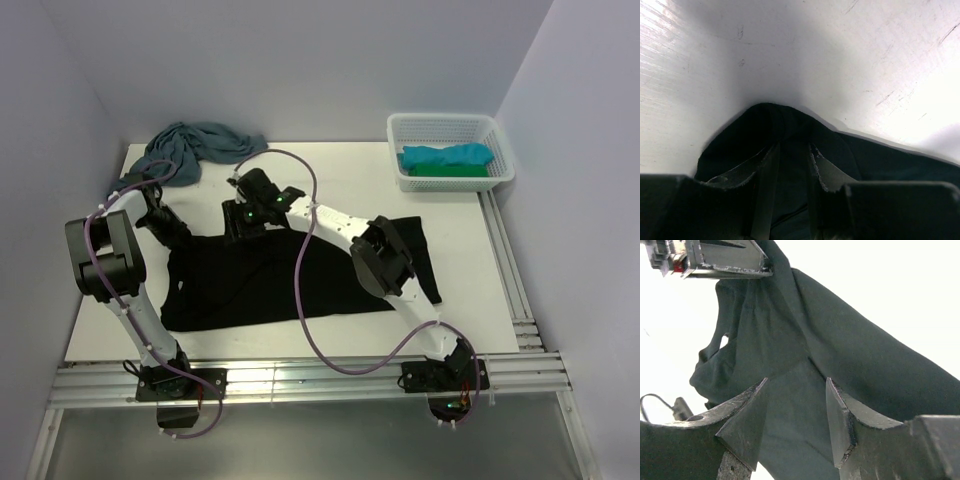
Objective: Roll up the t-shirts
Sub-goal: Fold the tshirt
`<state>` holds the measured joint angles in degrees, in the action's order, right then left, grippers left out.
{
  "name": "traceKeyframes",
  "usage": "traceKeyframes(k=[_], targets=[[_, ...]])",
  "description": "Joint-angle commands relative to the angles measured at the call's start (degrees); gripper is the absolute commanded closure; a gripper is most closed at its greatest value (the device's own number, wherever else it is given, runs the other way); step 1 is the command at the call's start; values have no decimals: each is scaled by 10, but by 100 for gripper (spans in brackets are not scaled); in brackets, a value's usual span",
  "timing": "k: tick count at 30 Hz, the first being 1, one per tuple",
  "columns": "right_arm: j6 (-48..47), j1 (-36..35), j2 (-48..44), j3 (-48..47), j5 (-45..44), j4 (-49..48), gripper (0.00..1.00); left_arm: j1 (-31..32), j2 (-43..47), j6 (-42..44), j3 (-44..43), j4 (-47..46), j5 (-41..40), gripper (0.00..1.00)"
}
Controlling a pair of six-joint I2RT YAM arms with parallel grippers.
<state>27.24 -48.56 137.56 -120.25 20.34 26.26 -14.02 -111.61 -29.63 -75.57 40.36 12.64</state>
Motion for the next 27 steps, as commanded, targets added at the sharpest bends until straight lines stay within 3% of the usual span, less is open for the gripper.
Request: traceKeyframes(k=[1, 13, 27], targets=[[-24, -11, 30, -36, -28, 12, 44, 1, 3, 3, 4, -13, -21, 67], [-55, -43, 46, -59, -129, 5, 49, 2, 22, 3, 16, -12, -29, 67], [-72, -66, 48, -68, -147, 10, 50, 2, 20, -1, 10, -9, -28, 66]])
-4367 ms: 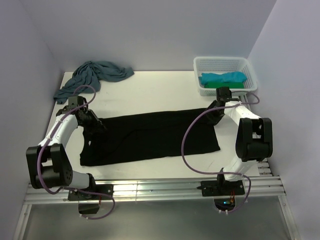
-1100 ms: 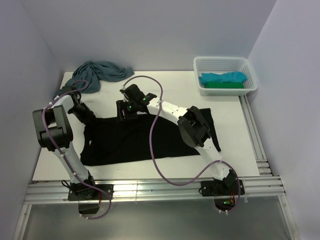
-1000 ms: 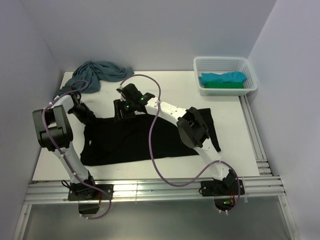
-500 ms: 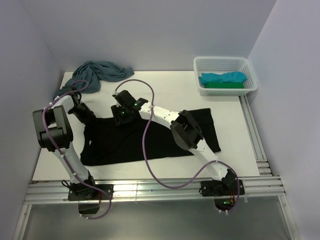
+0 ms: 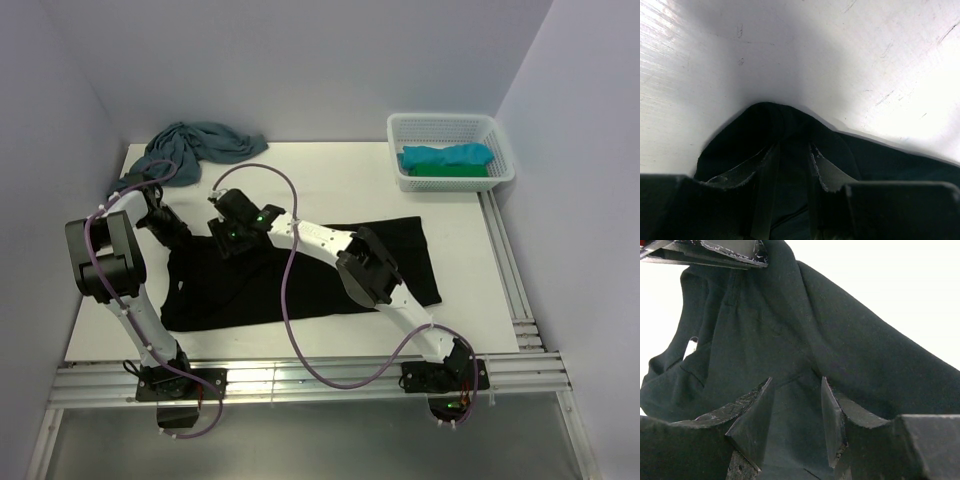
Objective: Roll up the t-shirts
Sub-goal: Fold the tshirt
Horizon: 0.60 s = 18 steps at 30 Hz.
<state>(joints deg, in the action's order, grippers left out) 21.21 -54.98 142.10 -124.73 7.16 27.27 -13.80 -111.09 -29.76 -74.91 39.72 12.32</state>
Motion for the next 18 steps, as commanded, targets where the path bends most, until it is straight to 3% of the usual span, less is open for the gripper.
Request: traceKeyframes(k=[1, 18], targets=[[-13, -1, 5, -24, -15, 2, 50, 1, 15, 1, 4, -3, -25, 66], [-16, -7, 22, -11, -11, 7, 56, 1, 20, -6, 21, -10, -22, 67]])
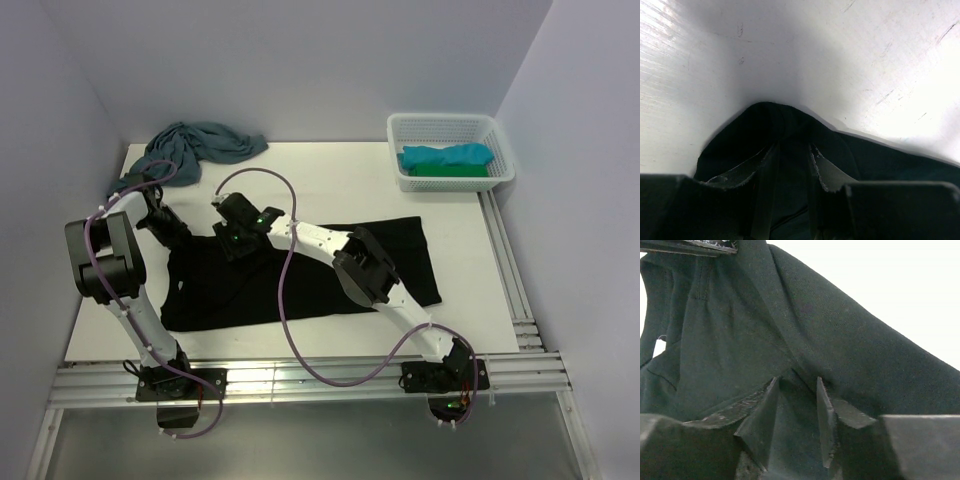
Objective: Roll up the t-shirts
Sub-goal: Fold the tshirt
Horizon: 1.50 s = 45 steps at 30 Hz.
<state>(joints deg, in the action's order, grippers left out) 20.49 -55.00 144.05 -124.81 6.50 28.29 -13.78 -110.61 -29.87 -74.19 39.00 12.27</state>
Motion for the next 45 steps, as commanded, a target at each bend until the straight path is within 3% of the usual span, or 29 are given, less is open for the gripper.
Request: traceKeyframes(k=[1, 9, 13, 26, 45], targets=[[-10, -6, 4, -10, -4, -2, 57, 2, 16, -4, 15, -3, -20, 66], [-13, -7, -18, 1, -29, -10, 75, 1, 14, -2, 17, -3, -25, 66], [-17, -7, -31, 1, -34, -11, 99, 2, 4, -2, 15, -3, -25, 66], [-27, -7, -139, 99, -25, -54, 100, 2, -28, -2, 19, -17, -38, 66], [-5, -13, -350, 422, 23, -105, 100, 8, -32, 2, 6, -15, -42, 66]])
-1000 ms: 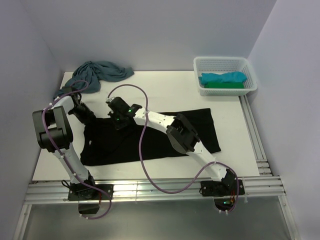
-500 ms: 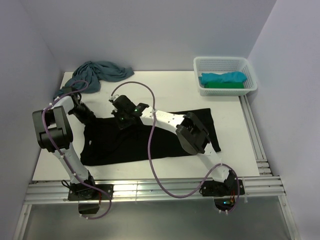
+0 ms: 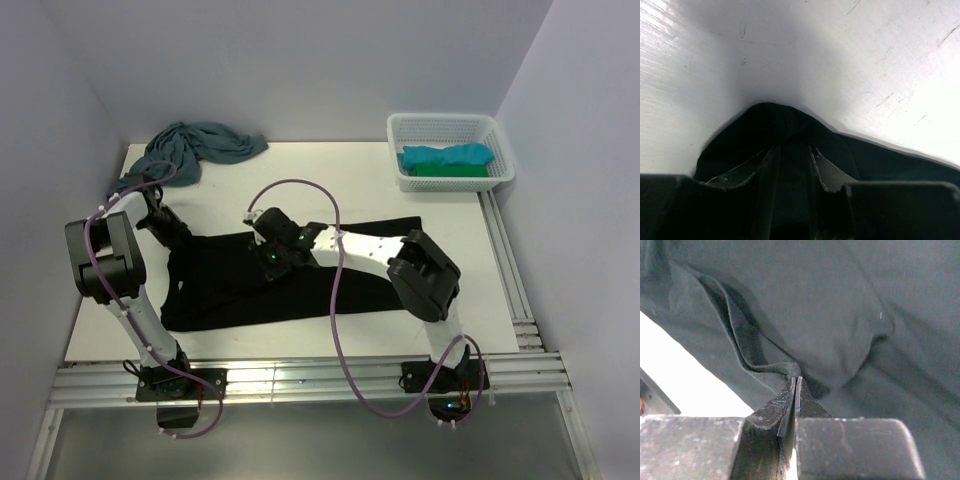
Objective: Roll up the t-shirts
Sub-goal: Fold the tshirt
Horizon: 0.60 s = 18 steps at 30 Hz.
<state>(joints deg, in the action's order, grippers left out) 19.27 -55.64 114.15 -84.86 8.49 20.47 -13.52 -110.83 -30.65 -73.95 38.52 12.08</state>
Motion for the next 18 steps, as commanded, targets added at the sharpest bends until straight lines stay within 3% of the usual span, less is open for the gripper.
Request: traceKeyframes(k=[1, 13, 14, 17, 18], targets=[[9, -8, -56, 29, 3, -25, 100, 6, -30, 9, 4, -11, -41, 66], [-8, -32, -89, 85, 11, -2, 96, 12, -31, 6, -1, -10, -39, 66], [-15, -32, -95, 96, 14, -2, 93, 12, -31, 6, -1, -10, -40, 66], [-27, -34, -109, 120, 20, 2, 67, 16, -34, 6, 1, -10, -42, 66], [-31, -34, -112, 127, 20, 2, 63, 16, -35, 6, 2, -11, -40, 66]])
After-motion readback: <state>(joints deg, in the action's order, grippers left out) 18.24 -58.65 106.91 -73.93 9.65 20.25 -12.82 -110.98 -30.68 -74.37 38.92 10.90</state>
